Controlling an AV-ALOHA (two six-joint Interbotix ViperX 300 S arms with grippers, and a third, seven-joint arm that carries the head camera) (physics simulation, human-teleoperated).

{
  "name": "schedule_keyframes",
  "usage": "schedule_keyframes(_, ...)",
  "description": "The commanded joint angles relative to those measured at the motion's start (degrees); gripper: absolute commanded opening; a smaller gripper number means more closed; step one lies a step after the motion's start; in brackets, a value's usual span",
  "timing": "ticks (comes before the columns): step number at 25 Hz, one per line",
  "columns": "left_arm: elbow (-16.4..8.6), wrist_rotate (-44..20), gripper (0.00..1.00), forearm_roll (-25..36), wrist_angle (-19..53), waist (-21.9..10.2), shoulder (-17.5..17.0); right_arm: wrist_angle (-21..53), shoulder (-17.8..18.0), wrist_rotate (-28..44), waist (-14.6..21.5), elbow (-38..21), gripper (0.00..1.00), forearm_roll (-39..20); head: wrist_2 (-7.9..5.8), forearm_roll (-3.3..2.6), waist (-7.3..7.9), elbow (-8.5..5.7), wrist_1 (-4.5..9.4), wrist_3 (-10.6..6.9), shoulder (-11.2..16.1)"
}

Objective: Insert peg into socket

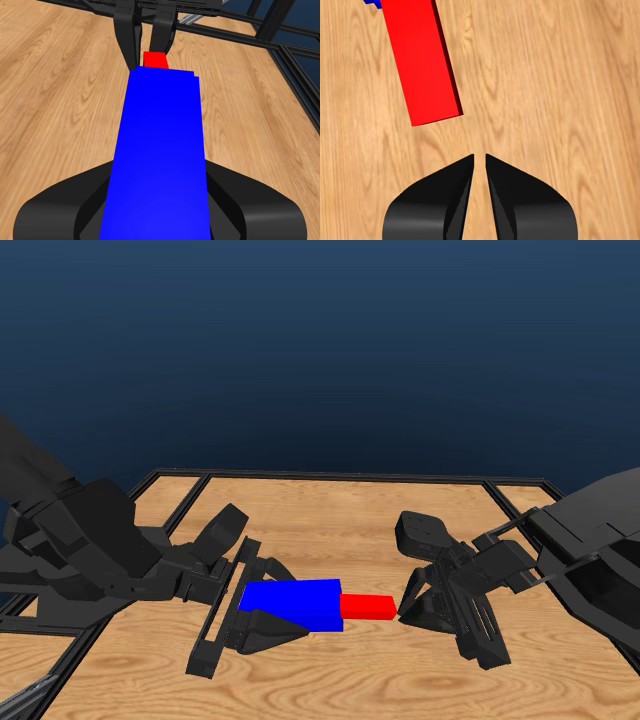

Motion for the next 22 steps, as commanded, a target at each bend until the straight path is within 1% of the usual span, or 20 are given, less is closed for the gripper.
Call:
schedule_keyframes(1,-0.3,0.7,0.00,1.4,-2.0,0.1,-1.5,-2.2,-1.6,-0.2,0.1,-1.0,0.00,-1.2,0.20,-0.01,-0.37,-0.83,-0.55,0.15,0.0)
schedule_keyframes(2,-1.1,-0.1,0.00,0.3,-1.0,0.1,-1.3,-1.9,-2.2,-0.4,0.0,-1.9,0.00,-1.8,0.22,-0.04,-0.50,-0.83,-0.59,0.09,0.0)
schedule_keyframes(3,-0.6,0.5,0.00,1.3,-0.1,1.3,-1.9,-1.8,-2.1,-0.4,0.0,-2.0,0.00,-2.1,0.23,-0.05,-0.56,-0.83,-0.58,0.10,-0.1)
schedule_keyframes(4,-0.8,0.0,0.00,0.6,-1.4,0.2,-1.1,-1.1,-2.4,-1.2,0.2,-3.0,0.00,-2.7,0.29,-0.06,-0.64,-0.84,-0.60,0.08,-0.1)
schedule_keyframes(5,-1.5,0.1,0.00,0.7,-1.1,0.3,-1.4,-0.7,-2.2,-1.0,0.2,-3.8,0.00,-3.0,0.28,-0.08,-0.71,-0.84,-0.60,0.07,-0.1)
schedule_keyframes(6,-1.1,-0.1,0.00,0.9,-0.8,0.4,-1.0,-1.2,-2.4,-1.2,0.5,-4.7,0.00,-3.2,0.31,-0.08,-0.74,-0.84,-0.57,0.07,-0.1)
schedule_keyframes(8,-1.1,0.1,0.00,1.0,-0.9,0.0,-1.1,-0.3,-1.4,-1.8,0.8,-6.7,0.00,-3.8,0.42,-0.07,-0.76,-0.83,-0.56,0.03,-0.1)
schedule_keyframes(9,-0.7,0.0,0.00,1.1,-1.9,0.6,-1.1,-0.7,-0.8,-1.9,1.3,-7.9,0.00,-4.3,0.42,-0.07,-0.76,-0.86,-0.45,-0.02,0.0)
schedule_keyframes(11,-0.8,-0.2,0.00,0.8,-2.5,0.1,-1.7,0.1,-0.1,-3.2,1.7,-10.3,0.00,-4.7,0.51,0.00,-0.60,-0.85,-0.39,0.10,0.0)
schedule_keyframes(12,-0.9,0.6,0.00,1.1,-1.2,0.0,-1.7,-0.4,0.2,-3.3,1.7,-10.8,0.00,-4.7,0.52,0.01,-0.57,-0.86,-0.39,0.09,0.0)
schedule_keyframes(13,-0.7,-0.3,0.00,1.0,-0.9,0.2,-1.1,0.8,1.1,-3.6,1.6,-11.8,0.00,-4.8,0.52,0.01,-0.54,-0.85,-0.47,0.00,-0.1)
schedule_keyframes(14,-0.5,-0.1,0.00,0.7,-2.7,0.1,-2.0,-0.8,1.2,-4.1,1.3,-12.3,0.00,-4.5,0.51,0.02,-0.48,-0.85,-0.50,-0.04,-0.1)
schedule_keyframes(15,-1.1,0.2,0.00,-0.2,-0.4,1.1,-1.8,-1.4,1.9,-4.9,1.1,-13.1,0.00,-4.2,0.56,0.05,-0.41,-0.86,-0.47,-0.06,-0.1)
schedule_keyframes(16,-0.4,0.1,0.00,0.4,-0.9,0.2,-1.2,-2.1,2.4,-5.9,0.8,-13.6,0.00,-3.6,0.57,0.06,-0.38,-0.85,-0.54,-0.12,-0.1)
schedule_keyframes(17,-1.0,-1.7,0.00,1.8,-1.0,0.6,-1.6,-2.1,2.8,-5.9,0.7,-14.1,0.00,-3.7,0.54,0.05,-0.37,-0.85,-0.52,-0.15,-0.1)
schedule_keyframes(18,-0.2,0.0,0.00,0.3,-1.2,0.0,-0.9,-2.9,3.4,-7.2,0.3,-14.5,0.00,-2.6,0.57,0.07,-0.31,-0.85,-0.54,-0.26,-0.1)
schedule_keyframes(19,-0.9,-0.2,0.00,0.3,-2.1,-0.1,-1.4,-3.3,4.1,-7.7,0.0,-15.1,0.00,-2.2,0.59,0.08,-0.25,-0.86,-0.63,-0.28,-0.1)
schedule_keyframes(20,-0.3,0.1,0.00,0.2,-1.5,-0.1,-1.1,-4.1,4.7,-8.1,-0.2,-14.8,0.00,-1.9,0.59,0.09,-0.20,-0.88,-0.66,-0.31,0.0)
schedule_keyframes(21,-0.6,-0.4,0.00,0.5,-1.7,-0.2,-1.4,-4.4,5.1,-9.2,-0.4,-15.1,0.00,-1.0,0.57,0.10,-0.15,-0.88,-0.68,-0.36,0.0)
schedule_keyframes(22,-0.9,-0.2,0.00,0.1,-1.8,-0.1,-1.7,-4.6,5.6,-8.5,-0.4,-15.7,0.00,-1.6,0.59,0.10,-0.13,-0.88,-0.67,-0.39,0.0)
